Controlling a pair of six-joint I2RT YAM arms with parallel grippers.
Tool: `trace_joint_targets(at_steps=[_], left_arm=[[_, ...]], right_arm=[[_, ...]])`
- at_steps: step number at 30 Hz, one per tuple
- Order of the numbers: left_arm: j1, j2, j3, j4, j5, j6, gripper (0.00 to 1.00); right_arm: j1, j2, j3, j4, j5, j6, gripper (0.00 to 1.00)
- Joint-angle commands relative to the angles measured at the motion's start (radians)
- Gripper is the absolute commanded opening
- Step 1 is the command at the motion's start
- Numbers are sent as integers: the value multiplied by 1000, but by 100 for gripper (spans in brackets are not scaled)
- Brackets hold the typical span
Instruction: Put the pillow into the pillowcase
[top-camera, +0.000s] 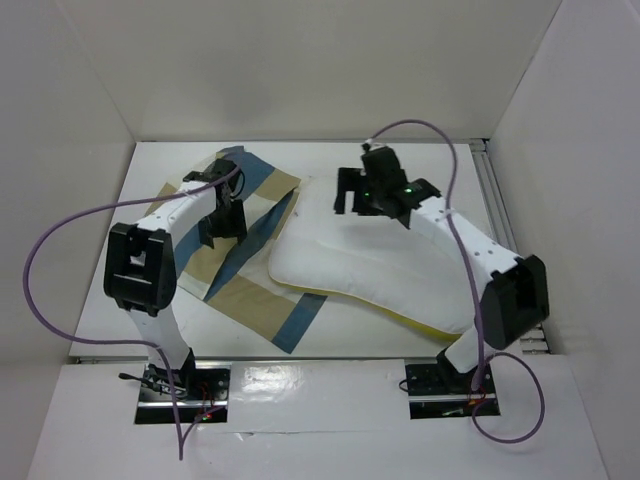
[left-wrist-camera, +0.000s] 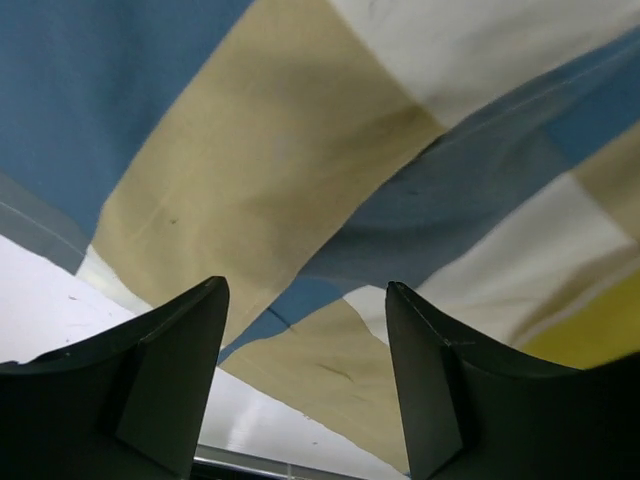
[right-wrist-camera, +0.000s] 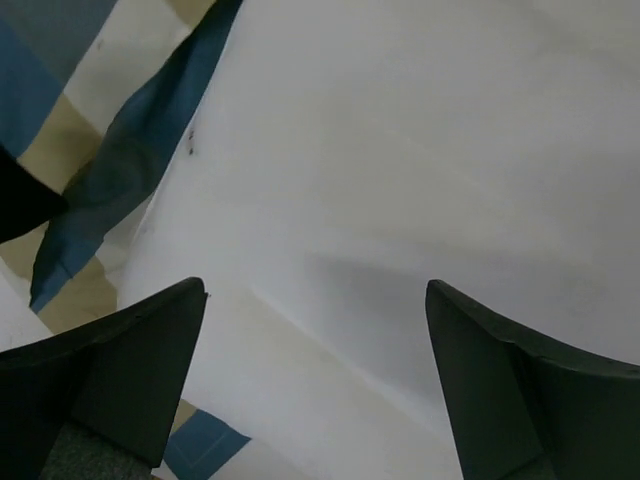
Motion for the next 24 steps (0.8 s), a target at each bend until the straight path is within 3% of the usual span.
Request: trace_joint_targets(at_steps=[1, 7, 8, 9, 11, 12, 21, 24], left_arm=[[14, 48, -62, 47, -22, 8, 77], [32, 71, -84, 86, -12, -3, 73], [33, 82, -84, 77, -28, -12, 72], [33, 82, -71, 77, -29, -12, 72], [42, 82, -71, 67, -38, -12, 67], [42, 82, -71, 67, -48, -12, 65], [51, 113, -36, 67, -19, 6, 56], [51, 123, -18, 77, 13, 6, 40]], right_arm=[[127, 175, 120, 71, -26, 30, 98], [202, 453, 291, 58, 2, 76, 100], [202, 502, 291, 58, 14, 89, 96], [202, 516, 291, 58, 14, 89, 59], [202, 516, 249, 79, 3, 79, 16], [202, 493, 228, 94, 3, 79, 0], [202, 265, 12, 116, 6, 12, 0], [202, 219, -19, 107, 6, 1, 0]])
